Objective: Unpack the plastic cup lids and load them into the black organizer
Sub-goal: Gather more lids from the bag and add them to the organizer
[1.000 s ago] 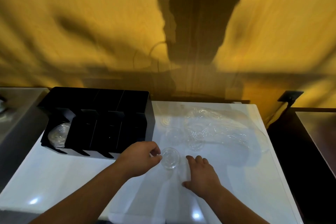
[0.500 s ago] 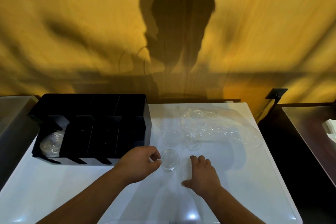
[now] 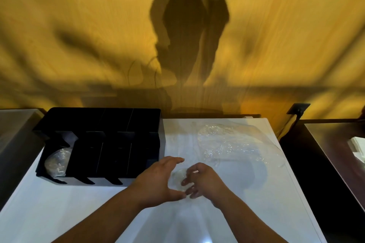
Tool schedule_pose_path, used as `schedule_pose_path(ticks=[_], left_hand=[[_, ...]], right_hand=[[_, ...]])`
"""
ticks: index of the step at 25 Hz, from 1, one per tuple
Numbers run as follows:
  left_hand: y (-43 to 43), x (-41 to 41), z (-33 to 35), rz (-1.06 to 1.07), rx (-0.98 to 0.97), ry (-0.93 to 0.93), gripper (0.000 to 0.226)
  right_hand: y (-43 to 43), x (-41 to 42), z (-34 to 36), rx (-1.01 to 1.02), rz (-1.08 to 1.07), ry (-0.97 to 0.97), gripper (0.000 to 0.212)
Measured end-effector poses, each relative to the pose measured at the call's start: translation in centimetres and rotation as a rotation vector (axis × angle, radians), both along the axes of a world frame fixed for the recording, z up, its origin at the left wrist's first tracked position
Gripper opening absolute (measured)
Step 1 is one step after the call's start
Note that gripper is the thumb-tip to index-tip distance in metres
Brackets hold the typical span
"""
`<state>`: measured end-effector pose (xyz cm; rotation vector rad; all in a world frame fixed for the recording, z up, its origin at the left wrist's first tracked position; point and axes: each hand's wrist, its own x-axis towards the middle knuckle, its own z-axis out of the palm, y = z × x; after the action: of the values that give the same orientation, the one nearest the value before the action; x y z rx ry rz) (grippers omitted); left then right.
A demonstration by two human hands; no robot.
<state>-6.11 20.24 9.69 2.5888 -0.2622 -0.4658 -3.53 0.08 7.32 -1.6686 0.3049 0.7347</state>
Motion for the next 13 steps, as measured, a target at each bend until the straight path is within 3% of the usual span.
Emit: schedule_pose_path(ticks=[3, 6, 8, 10, 13], left_hand=[[-0.5, 0.3, 0.3, -0.046, 0.045, -0.041, 0.103], [0.5, 0.3, 0.9, 0.040, 0.023, -0.056, 0.090], [1.6, 0.4, 1.3, 0.199, -0.160, 0.062, 0.082], [2.0, 0.5, 1.9, 0.394, -0.459, 0.256, 0.066], [2.0, 0.5, 2.7, 0.626, -0.728, 0.444, 0.038]], right_hand=[[2.3, 0.2, 2.0, 0.227, 0.108, 0.052, 0.028], [2.6, 1.1, 1.8, 0.238, 0.104, 0.035, 0.038], [2.2, 1.5, 0.0, -0.050, 0.092, -0.136, 0.033], [1.2, 1.5, -2.5, -0.514, 0.305, -0.491, 0.022], [0.9, 1.3, -5.7, -0.774, 0.685, -0.679, 0.051]])
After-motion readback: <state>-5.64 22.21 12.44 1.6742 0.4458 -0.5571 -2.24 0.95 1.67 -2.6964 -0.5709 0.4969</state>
